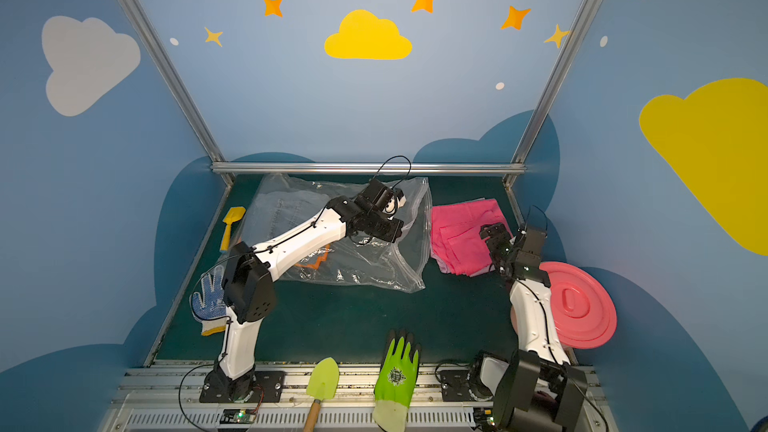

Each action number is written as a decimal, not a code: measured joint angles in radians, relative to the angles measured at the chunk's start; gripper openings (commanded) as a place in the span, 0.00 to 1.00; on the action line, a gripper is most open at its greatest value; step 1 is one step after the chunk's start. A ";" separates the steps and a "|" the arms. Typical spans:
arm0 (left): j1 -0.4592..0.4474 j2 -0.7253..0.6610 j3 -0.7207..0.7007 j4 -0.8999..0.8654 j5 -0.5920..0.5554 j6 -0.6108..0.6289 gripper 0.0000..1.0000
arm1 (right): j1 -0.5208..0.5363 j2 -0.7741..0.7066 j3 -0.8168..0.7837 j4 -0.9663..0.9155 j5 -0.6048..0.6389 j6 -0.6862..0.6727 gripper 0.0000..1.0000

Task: Take the trousers out of the vacuum bag
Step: Place the trousers at the center of the board.

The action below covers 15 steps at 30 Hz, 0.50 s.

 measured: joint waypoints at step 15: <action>0.000 0.000 0.075 -0.038 -0.034 0.008 0.05 | 0.055 0.253 -0.017 0.121 -0.102 -0.073 0.90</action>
